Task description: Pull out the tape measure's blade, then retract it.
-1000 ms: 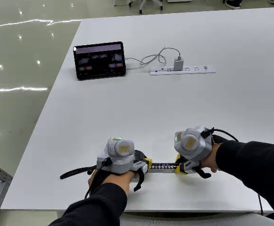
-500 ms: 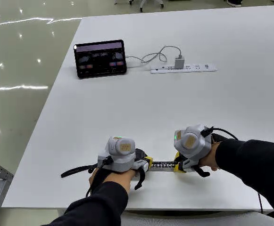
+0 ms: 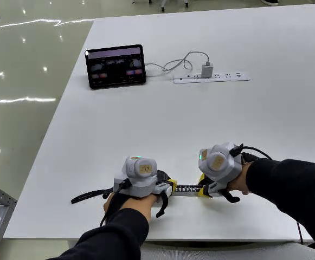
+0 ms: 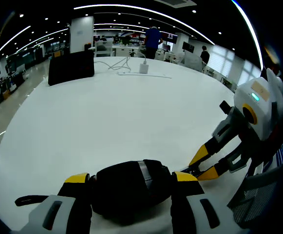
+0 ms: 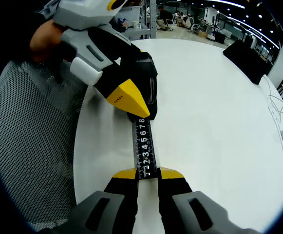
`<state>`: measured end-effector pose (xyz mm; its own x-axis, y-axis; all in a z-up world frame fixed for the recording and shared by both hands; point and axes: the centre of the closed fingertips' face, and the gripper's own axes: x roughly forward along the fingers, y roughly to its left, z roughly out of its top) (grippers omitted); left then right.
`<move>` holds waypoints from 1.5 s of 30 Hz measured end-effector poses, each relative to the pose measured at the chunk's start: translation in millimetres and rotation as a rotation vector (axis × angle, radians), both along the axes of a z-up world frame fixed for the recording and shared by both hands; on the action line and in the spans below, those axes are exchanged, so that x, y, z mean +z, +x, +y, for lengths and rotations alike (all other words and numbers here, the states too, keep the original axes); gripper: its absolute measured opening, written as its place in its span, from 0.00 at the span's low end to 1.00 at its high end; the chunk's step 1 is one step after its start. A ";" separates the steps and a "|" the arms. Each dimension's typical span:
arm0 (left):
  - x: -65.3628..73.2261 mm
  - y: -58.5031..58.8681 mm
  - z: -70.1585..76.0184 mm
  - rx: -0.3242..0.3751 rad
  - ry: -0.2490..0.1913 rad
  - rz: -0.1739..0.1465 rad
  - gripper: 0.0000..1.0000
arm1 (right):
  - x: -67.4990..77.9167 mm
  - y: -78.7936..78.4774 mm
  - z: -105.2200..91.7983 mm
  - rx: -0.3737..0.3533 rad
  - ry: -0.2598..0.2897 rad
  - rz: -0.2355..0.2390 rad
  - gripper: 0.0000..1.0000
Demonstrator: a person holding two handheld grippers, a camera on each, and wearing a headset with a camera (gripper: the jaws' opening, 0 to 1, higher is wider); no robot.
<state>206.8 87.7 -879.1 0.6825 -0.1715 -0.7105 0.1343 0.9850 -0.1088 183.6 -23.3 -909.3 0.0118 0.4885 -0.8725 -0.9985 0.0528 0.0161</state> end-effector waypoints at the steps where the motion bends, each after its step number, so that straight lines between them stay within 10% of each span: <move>1: -0.2 0.1 0.0 0.000 0.000 0.000 0.62 | 0.0 -0.2 0.2 0.002 0.001 -0.002 0.11; 45: -0.6 0.5 0.2 0.005 -0.005 0.002 0.62 | 0.7 -0.5 16.9 0.032 0.010 -0.004 0.11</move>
